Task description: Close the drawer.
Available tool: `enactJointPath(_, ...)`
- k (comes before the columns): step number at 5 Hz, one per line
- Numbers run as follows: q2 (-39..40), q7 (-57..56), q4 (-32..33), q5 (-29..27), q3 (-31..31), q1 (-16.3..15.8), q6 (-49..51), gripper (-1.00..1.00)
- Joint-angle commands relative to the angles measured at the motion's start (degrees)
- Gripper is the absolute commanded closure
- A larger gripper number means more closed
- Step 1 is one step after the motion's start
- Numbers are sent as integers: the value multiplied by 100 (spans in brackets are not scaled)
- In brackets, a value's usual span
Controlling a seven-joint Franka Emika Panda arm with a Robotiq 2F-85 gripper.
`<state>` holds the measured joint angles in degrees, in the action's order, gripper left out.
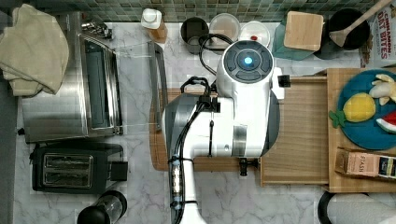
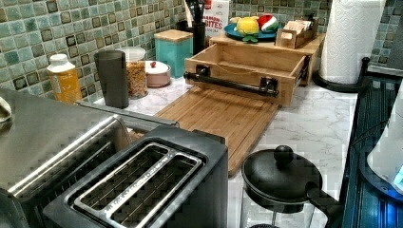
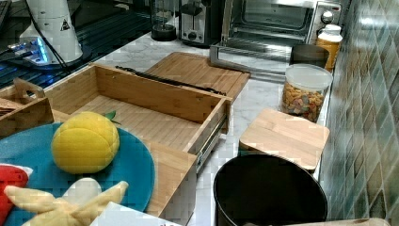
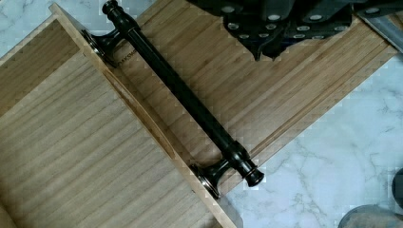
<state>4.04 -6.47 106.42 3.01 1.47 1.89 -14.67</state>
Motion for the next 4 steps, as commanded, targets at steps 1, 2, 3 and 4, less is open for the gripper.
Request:
enactJointPath(1,-380,-731,779,-16,-46,-5,-724,100)
enactJointPath(2,-592,-1833,1267,-198,-137,-60,-1082,100)
enactJointPath(3,-537,-2079,1509,10,-214,-274,-1304,100)
enactJointPath(4,-431,-2313,1706,249,-303,-298,-1464,100)
